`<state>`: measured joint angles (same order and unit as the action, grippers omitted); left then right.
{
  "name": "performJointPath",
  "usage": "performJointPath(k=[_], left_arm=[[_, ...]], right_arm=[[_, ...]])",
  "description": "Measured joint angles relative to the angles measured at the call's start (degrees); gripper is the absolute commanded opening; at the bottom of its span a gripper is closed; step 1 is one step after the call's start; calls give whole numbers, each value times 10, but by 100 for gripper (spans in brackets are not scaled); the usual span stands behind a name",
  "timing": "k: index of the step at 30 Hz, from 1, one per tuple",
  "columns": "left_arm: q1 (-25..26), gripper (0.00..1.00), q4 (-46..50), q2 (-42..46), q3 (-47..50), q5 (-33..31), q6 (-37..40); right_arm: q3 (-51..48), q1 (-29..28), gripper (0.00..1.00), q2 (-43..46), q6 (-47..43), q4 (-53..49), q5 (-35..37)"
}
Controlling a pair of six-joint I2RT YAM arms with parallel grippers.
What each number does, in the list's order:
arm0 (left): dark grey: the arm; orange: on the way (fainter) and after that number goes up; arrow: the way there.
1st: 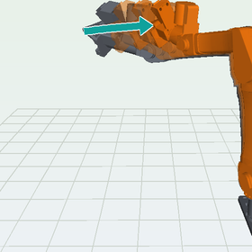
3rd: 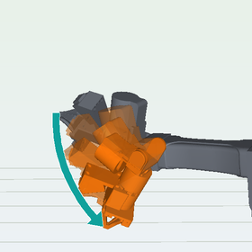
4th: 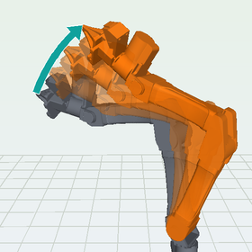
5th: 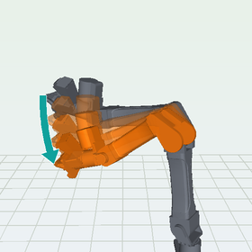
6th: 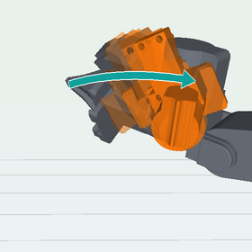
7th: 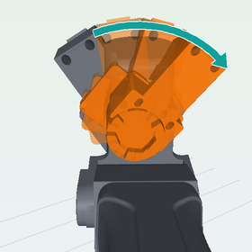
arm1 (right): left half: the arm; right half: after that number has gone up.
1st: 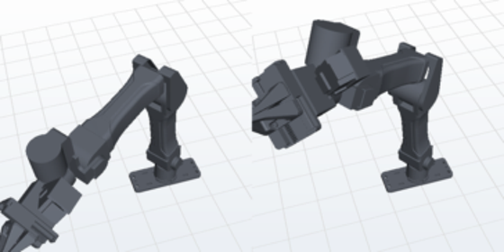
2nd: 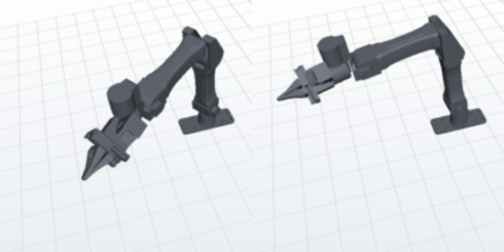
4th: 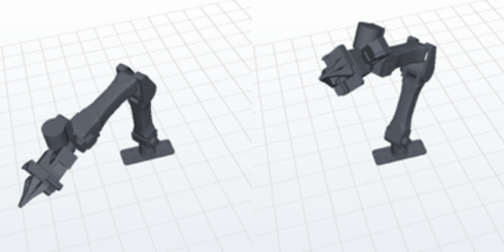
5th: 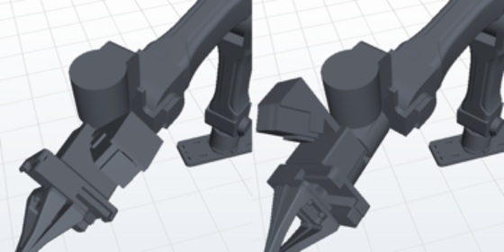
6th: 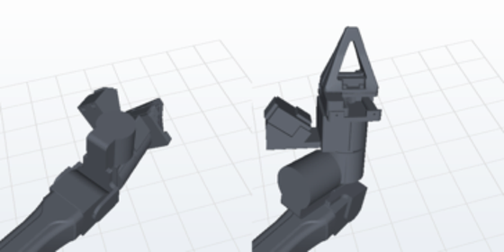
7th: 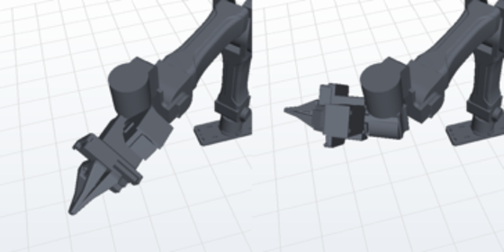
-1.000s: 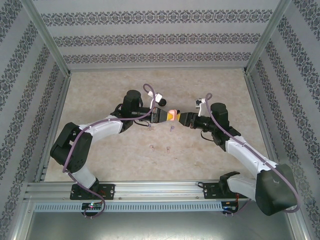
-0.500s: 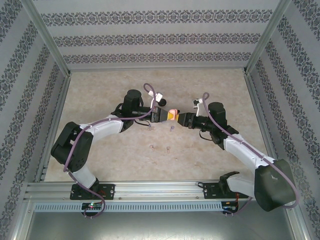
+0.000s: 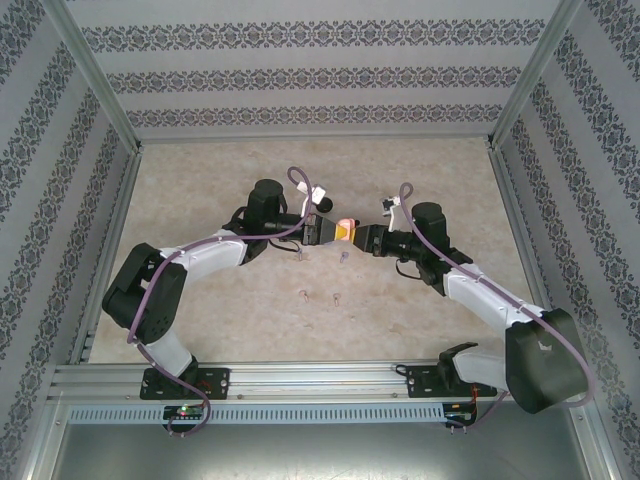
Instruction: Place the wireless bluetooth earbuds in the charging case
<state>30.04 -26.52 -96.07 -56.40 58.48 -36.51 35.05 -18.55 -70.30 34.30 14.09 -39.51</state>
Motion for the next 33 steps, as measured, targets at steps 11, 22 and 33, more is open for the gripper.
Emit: performJointPath(k=[11,22,33], left_arm=[[0,0,-10,-1,0,-8,0],[0,36,-23,-8,0,-18,-9],[-5,83,65,16,-6,-78,39]], right_arm=[[17,-1,8,-10,0,0,-4],[26,-3,0,-11,0,-16,1],[96,-9,0,-17,-61,-131,55]])
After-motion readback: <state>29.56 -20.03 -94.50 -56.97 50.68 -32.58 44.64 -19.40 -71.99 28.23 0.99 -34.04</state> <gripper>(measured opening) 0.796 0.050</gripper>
